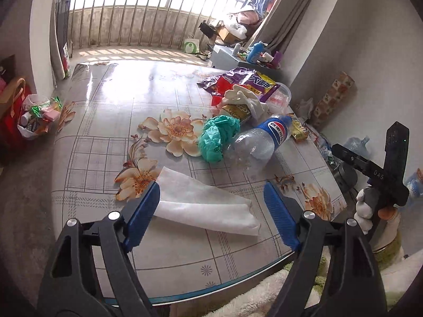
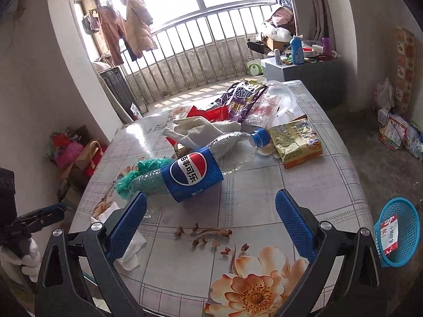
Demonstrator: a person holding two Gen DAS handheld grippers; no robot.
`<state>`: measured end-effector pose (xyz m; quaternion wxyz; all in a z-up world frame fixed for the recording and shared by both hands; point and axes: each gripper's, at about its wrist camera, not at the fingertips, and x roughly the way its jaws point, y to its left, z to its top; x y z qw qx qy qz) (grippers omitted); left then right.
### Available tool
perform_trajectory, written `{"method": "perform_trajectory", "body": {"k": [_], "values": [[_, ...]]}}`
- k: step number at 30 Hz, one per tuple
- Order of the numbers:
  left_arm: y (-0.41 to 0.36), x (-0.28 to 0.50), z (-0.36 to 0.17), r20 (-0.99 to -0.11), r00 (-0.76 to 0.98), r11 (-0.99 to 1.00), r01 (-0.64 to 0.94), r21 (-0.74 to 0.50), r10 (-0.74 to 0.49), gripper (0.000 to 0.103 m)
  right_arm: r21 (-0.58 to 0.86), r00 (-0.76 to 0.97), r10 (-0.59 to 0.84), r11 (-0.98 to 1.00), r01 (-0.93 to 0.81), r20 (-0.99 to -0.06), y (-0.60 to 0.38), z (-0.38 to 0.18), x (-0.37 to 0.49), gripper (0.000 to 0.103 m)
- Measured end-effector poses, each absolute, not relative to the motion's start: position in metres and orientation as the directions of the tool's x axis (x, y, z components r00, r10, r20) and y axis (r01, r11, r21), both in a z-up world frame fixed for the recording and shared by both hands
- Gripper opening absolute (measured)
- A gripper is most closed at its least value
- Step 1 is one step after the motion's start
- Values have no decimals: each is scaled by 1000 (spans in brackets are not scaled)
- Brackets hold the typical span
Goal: Collect trash
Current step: 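Grasp the white tissue with the left tool while the right tool grasps the Pepsi bottle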
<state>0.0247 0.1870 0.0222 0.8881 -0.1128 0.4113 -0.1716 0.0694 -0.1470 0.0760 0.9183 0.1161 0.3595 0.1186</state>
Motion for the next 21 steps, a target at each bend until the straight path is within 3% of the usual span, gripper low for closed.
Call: {"method": "perform_trajectory", "body": {"k": [3,4,6,9,15,21], "values": [[194,22,-6,-726,531,897,188,-401,-436,64,316,669,360,929,-192,-650,-125,68,76,83],[196,21,-13,-731,512,889,178,-423,-450,61,326,652,380,922,-208,-656,-119,64,78,76],[201,21,-28,-732,477,867,163,-471,-487,42,356,597,425,904,-238,-680,-104,52,86,65],[206,24,-42,-721,450,839,137,-527,-527,34,404,503,492,871,-280,-711,-80,34,96,41],[211,39,-63,-721,422,817,90,-570,-550,31,416,374,525,845,-337,-765,-42,4,109,18],[215,62,-71,-700,429,796,77,-601,-570,31,444,282,546,823,-354,-789,-28,-14,103,10]]}}
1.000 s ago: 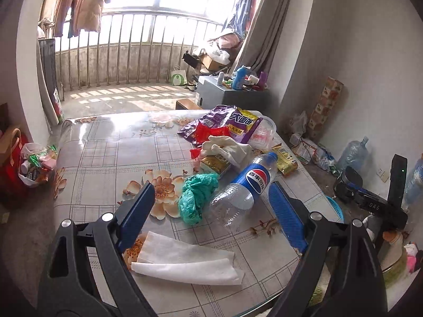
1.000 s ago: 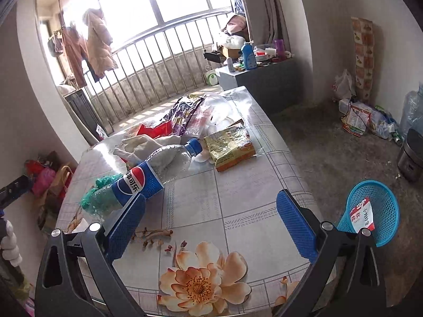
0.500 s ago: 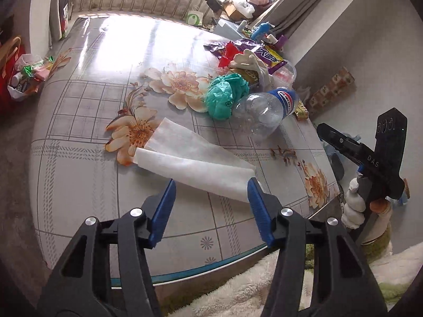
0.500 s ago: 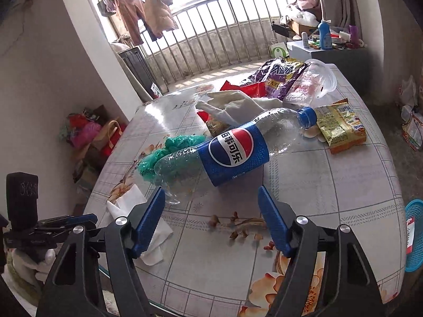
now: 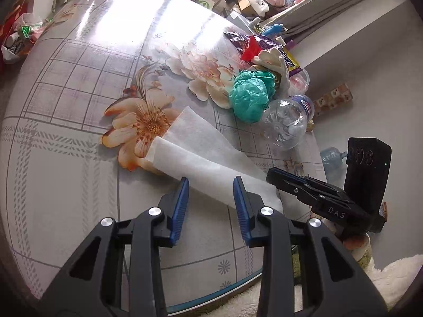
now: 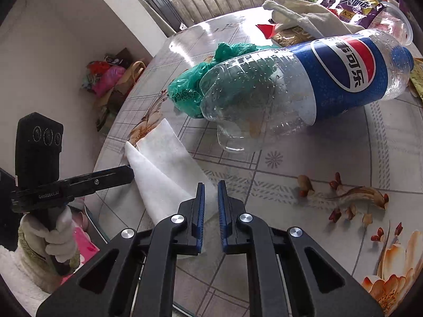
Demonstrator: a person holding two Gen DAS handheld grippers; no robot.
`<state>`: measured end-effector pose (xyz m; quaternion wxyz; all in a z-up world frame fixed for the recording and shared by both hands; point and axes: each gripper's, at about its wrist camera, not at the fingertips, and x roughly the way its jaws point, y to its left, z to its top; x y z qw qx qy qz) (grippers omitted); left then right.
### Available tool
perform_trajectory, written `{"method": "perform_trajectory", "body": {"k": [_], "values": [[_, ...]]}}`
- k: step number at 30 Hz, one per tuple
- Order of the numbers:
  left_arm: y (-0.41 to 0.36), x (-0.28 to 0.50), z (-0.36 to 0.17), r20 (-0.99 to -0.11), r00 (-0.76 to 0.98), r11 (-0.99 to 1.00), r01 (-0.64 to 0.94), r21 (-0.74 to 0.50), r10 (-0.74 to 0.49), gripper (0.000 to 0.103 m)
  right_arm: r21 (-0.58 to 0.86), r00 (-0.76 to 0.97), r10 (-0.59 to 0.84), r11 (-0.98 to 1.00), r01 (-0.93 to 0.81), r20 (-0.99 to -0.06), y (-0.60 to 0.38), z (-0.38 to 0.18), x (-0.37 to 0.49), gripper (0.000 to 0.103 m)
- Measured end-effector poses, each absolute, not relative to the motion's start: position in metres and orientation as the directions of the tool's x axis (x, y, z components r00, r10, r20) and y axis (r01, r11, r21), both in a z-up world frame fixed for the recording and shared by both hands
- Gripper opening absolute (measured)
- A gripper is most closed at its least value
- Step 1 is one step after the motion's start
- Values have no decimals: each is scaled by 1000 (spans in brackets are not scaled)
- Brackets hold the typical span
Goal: Collect trash
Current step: 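Grasp the white tissue with the left tool while the right tool grasps the Pepsi bottle, then lift the tissue with the left tool while the right tool lifts the Pepsi bottle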
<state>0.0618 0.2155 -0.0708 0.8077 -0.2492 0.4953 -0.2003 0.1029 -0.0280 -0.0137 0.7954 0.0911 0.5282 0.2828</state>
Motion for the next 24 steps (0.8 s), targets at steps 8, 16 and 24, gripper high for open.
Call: {"method": "perform_trajectory", "body": {"k": [8,16,24], "values": [[220,75,-71,-699,423,787,58,-614,-576,32,499,211,603,774,-391,-770,-16,-18,91,9],[205,81,-66,-750,461,860,61,-506,-474,26,495,192,614,753,-434,-765,-14,-13,83,9],[208,83,-68,-764,476,881,52,-470,-436,5,647,364,644,751,-133,-673,-110,4,113,42]]}}
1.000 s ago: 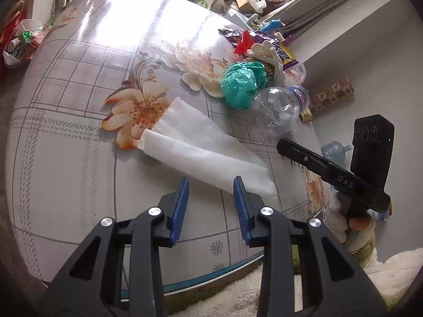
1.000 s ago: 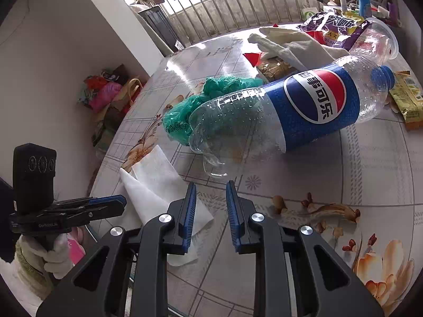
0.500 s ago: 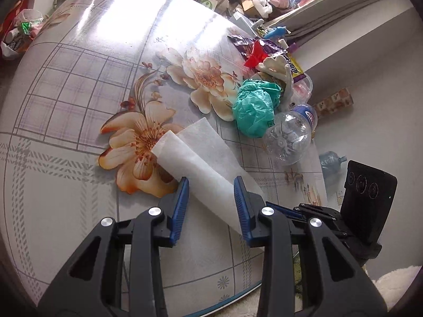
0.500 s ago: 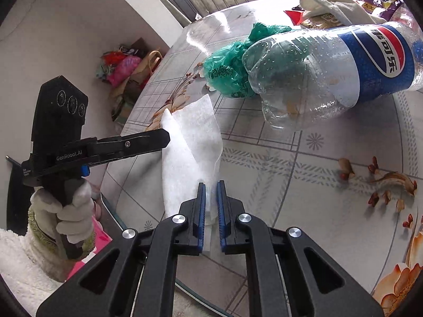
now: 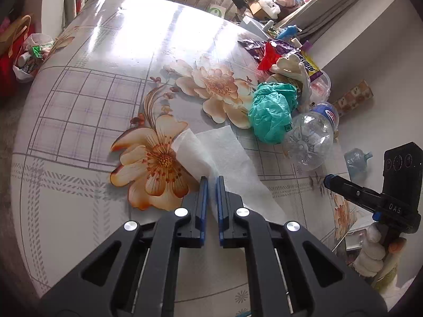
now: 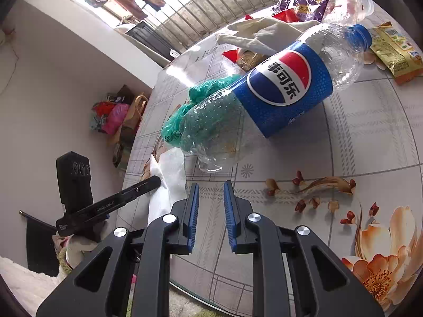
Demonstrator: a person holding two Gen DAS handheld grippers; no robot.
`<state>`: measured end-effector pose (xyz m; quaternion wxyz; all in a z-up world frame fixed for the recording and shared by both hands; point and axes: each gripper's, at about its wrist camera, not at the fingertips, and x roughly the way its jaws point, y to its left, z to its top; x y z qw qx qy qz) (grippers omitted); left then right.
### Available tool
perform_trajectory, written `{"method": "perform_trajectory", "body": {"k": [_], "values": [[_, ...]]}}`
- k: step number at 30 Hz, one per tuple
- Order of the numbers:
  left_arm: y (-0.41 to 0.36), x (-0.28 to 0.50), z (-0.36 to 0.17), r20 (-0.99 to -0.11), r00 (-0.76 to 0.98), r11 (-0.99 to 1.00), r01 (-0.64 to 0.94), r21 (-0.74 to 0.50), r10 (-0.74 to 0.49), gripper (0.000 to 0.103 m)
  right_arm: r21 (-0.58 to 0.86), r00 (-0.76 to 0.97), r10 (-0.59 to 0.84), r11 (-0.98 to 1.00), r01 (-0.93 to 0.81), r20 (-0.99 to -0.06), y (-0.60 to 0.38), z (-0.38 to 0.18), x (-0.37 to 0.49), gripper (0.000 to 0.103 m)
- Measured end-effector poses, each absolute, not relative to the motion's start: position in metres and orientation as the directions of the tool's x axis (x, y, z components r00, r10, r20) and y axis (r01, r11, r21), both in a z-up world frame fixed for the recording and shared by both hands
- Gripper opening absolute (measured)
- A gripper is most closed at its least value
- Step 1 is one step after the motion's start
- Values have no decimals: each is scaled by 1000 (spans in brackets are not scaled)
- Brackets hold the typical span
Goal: Collect trash
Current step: 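Lift the tissue with the left tool while the right tool lifts the Pepsi bottle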
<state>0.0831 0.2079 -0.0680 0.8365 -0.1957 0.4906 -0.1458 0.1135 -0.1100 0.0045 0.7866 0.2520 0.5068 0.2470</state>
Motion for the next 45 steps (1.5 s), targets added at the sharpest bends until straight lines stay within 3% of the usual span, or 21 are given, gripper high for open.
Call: {"method": "perform_trajectory", "body": {"k": [2,10,18,20,28,33,45], "values": [[208,83,-68,-762,479,880,52,-472,-437,5,711,407,656,703,-24,-635,-137,0,122,62],[210,82,-71,-754,482,875,60,-480,-446,5,826,456,690,496,268,-562,-182,-30,155,74],[212,82,-72,-751,481,870,55,-489,-453,5,825,447,693,477,304,-566,-147,-47,188,73],[212,82,-72,-751,482,872,56,-486,-450,5,819,463,676,487,303,-574,-141,-48,188,65],[200,73,-68,-771,470,894,100,-437,-430,3,825,422,709,501,263,-565,-165,-45,169,63],[179,61,-67,-778,425,885,169,-434,-462,3,775,356,691,595,213,-629,-189,-32,142,63],[69,83,-52,-738,276,771,404,-492,-616,1,536,365,456,830,156,-812,-248,4,81,63]]}}
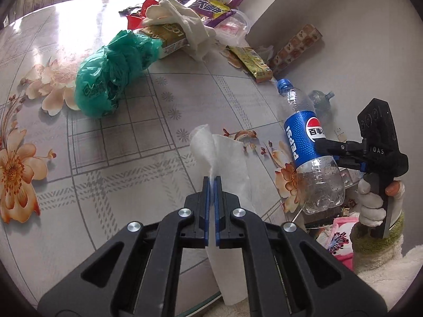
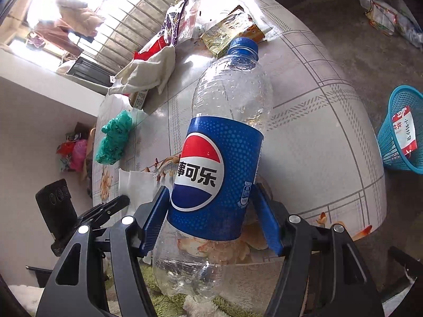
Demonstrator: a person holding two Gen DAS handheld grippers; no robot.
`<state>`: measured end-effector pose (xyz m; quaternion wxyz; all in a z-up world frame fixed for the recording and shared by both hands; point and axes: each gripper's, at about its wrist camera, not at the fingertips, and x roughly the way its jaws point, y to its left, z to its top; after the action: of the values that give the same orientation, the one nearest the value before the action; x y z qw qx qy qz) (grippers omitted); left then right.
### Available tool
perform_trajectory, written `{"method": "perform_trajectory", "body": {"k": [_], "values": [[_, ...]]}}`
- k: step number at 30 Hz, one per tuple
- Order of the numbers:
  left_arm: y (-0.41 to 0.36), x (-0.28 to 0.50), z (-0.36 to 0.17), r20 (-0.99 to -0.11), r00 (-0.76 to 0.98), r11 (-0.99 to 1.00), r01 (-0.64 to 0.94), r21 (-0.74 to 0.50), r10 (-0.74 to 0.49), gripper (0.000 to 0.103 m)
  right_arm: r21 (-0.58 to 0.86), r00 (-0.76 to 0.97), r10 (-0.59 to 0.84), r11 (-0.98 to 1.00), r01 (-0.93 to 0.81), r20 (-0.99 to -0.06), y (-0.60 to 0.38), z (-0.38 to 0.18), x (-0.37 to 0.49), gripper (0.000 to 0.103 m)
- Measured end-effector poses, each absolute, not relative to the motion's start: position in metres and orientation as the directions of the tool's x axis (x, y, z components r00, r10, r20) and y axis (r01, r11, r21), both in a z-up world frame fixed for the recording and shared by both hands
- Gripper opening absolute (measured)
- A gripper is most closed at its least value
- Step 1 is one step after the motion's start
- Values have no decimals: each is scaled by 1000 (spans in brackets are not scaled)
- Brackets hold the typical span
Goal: Collect trash
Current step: 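Lift the tissue with the left tool while the right tool lifts the Pepsi bottle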
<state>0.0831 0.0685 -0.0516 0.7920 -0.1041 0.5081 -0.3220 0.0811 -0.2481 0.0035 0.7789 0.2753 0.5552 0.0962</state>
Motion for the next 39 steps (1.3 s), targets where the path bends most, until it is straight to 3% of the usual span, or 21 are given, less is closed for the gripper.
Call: {"method": "perform_trajectory", "body": {"k": [7,9,11,12,19,27,36,39], "values": [[18,128,-49,-725,274,752,444,-487,-632,1,474,400,383,866,159,-833,-267,8,63,63],[13,136,-53,-744,252,761,428,-488,-619,8,479,408,383,863,161,-829,-268,7,62,63],[12,136,-53,-758,235,770,407,-492,-609,41,483,412,386,861,160,-826,-271,6,62,64],[14,135,-53,-759,237,774,395,-495,-606,48,488,413,390,858,161,-823,-269,6,64,64],[13,108,-52,-816,240,812,426,-398,-526,48,497,419,400,854,152,-815,-269,2,68,69],[-7,89,-49,-839,313,829,499,-253,-445,45,479,437,372,862,164,-819,-267,-2,70,69],[-4,94,-49,-840,351,849,482,-217,-414,8,469,446,353,865,181,-822,-265,-9,68,69],[-1,98,-51,-835,336,845,472,-252,-436,1,491,456,368,851,185,-810,-265,-8,67,59]]}}
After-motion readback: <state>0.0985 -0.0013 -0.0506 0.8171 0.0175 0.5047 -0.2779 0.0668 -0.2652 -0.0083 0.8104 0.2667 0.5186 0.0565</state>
